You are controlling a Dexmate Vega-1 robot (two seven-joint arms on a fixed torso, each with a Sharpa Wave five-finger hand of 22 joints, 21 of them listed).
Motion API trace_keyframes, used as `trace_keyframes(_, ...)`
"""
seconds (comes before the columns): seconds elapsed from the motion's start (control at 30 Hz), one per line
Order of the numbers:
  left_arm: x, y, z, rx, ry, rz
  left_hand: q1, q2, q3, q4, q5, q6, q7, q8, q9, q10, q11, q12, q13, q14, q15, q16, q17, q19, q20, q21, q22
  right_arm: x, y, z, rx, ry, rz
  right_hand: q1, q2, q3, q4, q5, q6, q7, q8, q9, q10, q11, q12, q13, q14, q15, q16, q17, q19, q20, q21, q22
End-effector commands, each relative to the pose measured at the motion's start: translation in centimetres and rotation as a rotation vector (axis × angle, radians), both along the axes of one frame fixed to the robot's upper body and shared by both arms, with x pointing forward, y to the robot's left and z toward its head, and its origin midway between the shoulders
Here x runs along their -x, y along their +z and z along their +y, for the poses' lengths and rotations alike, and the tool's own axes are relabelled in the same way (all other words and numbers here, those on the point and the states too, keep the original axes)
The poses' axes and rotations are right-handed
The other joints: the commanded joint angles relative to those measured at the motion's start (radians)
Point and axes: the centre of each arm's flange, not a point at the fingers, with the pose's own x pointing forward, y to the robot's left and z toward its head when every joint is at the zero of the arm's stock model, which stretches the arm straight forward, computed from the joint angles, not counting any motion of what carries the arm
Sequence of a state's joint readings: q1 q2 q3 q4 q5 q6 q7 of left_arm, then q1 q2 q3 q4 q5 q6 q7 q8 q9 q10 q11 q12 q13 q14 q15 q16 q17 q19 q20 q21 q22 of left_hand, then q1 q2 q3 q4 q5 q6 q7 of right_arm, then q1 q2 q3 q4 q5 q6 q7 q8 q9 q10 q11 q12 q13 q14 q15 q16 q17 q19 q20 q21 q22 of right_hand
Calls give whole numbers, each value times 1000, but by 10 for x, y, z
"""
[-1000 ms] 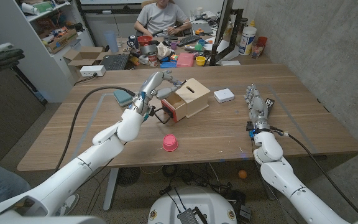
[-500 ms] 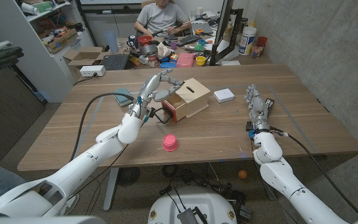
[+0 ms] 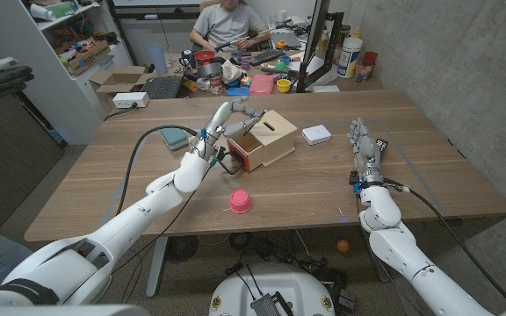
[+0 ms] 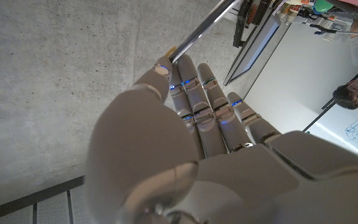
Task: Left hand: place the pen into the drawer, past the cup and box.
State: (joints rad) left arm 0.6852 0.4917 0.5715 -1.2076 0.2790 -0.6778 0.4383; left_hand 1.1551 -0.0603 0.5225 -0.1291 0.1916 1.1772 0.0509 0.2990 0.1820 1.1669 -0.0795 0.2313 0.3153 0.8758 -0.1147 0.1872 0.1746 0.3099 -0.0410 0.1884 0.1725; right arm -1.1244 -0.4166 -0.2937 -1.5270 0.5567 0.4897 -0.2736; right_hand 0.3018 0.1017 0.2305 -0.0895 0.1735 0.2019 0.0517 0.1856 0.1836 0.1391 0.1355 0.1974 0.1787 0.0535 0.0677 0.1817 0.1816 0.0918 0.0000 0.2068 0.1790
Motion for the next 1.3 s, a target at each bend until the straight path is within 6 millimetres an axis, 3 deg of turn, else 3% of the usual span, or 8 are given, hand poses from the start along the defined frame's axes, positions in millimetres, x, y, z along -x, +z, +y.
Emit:
trace_keyframes(0.03,-12,3,-16,-4,-8,99,-4,3,46,43,5,76,-78,20,6,97,-109,-3,4,-8,-76,-1,5,-2,-1,2,2,5,6,-7,-17,-15,-19,-1,1,-3,1,6,4,0,10,6,-1,-6,9,5,-2,2,5,1,-3,0,-1,6)
trace_keyframes(0.37,-6,-29,5,24,49,154,-8,2,51,45,5,74,-81,19,5,95,-117,-10,3,-16,-72,0,5,-4,7,4,2,0,10,-5,-12,-7,-12,-1,3,-2,1,6,4,1,9,6,-1,-7,9,5,-1,3,5,1,-4,1,-2,6)
trace_keyframes(0.67,-2,-36,17,49,61,165,-16,-1,51,49,2,66,-85,16,6,81,-125,-21,6,-23,-60,2,5,-13,15,3,3,-7,12,0,4,13,-3,0,3,-2,0,7,4,0,9,6,-1,-8,9,5,-2,3,5,1,-4,0,-2,6)
trace_keyframes(0.73,-1,-37,18,51,62,169,-60,-10,36,71,0,13,-108,-6,5,7,-122,-50,-3,-74,-21,-4,9,-40,78,0,4,-7,12,0,6,15,-2,0,3,-2,0,6,4,-1,10,6,-1,-8,9,5,-2,3,5,1,-4,1,-2,6)
trace_keyframes(0.83,0,-36,19,55,63,176,-143,-58,4,97,31,-252,-147,-102,8,-271,-106,-60,-17,-190,18,-6,14,-85,167,6,9,-8,12,1,8,14,-2,0,3,-2,0,7,5,0,10,6,0,-8,10,5,-1,3,5,1,-3,1,-2,6)
trace_keyframes(0.97,2,-35,21,73,72,155,-211,-71,-21,125,63,-459,-189,-116,14,-499,-82,-57,-9,-334,48,-5,25,-147,221,4,13,-7,14,1,11,13,-2,0,3,-2,0,7,5,-1,10,6,2,-6,11,5,0,2,5,1,-3,1,-2,6)
trace_keyframes(1.1,4,-37,24,106,80,141,-239,-79,-36,136,71,-459,-196,-101,17,-529,-74,-48,-3,-349,60,0,29,-157,235,5,13,-7,15,1,14,13,-1,0,3,-2,0,7,5,-2,10,6,4,-7,11,5,2,2,6,1,-2,1,-2,6)
trace_keyframes(1.3,7,-39,31,184,60,145,-290,-56,-48,169,89,-395,-171,-61,26,-512,-65,-18,9,-326,67,19,38,-140,236,18,15,-8,16,5,21,18,0,0,4,-2,-1,7,6,-5,10,6,6,-8,12,5,3,2,6,1,-1,2,-2,6)
